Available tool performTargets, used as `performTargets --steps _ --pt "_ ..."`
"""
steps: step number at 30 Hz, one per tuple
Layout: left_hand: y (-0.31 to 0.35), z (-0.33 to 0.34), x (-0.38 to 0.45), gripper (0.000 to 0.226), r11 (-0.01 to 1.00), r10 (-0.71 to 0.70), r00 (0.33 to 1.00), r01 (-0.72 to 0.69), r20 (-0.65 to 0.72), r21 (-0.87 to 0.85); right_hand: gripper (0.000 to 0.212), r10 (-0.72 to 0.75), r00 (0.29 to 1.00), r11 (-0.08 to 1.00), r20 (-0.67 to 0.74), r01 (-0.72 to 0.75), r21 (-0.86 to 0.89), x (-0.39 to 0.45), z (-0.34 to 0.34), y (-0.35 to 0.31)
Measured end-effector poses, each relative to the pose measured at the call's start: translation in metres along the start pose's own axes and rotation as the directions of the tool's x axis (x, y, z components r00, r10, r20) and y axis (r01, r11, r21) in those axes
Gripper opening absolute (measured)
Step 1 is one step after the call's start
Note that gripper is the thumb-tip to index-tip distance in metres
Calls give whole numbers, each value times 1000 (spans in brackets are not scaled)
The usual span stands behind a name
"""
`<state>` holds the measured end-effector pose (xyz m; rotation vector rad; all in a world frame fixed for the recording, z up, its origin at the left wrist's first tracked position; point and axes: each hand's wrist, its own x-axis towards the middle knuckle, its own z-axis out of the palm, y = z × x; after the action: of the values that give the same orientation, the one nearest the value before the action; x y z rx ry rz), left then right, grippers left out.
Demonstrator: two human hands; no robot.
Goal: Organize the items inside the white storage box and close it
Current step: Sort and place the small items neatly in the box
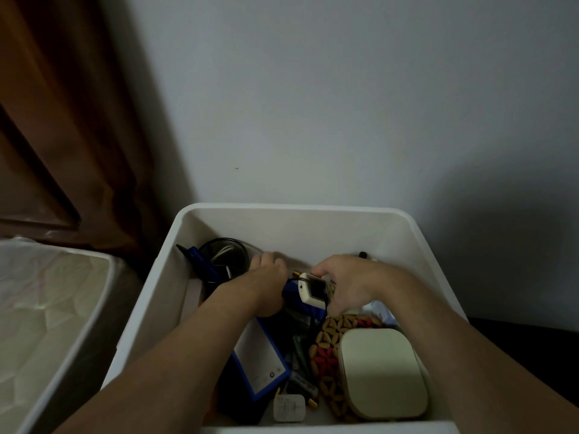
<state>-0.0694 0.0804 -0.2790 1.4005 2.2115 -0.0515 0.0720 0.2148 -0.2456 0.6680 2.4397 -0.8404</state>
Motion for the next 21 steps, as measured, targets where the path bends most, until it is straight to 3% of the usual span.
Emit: performTargets --steps 8,14,21 --pt "-5 -10 -2 64 998 20 999 -19 26 -67 45 -10 1000 1000 -5 9 -30 -4 -8 2" --pt "-10 -24 -6 74 995 23 998 -28 -50 -97 45 36 990 999 -136 -36 1 -12 -20 12" --pt "-11 -42 -11 46 985 -22 990 -2 -137 -171 28 67 948 991 -310 -27 131 -9 -22 13"
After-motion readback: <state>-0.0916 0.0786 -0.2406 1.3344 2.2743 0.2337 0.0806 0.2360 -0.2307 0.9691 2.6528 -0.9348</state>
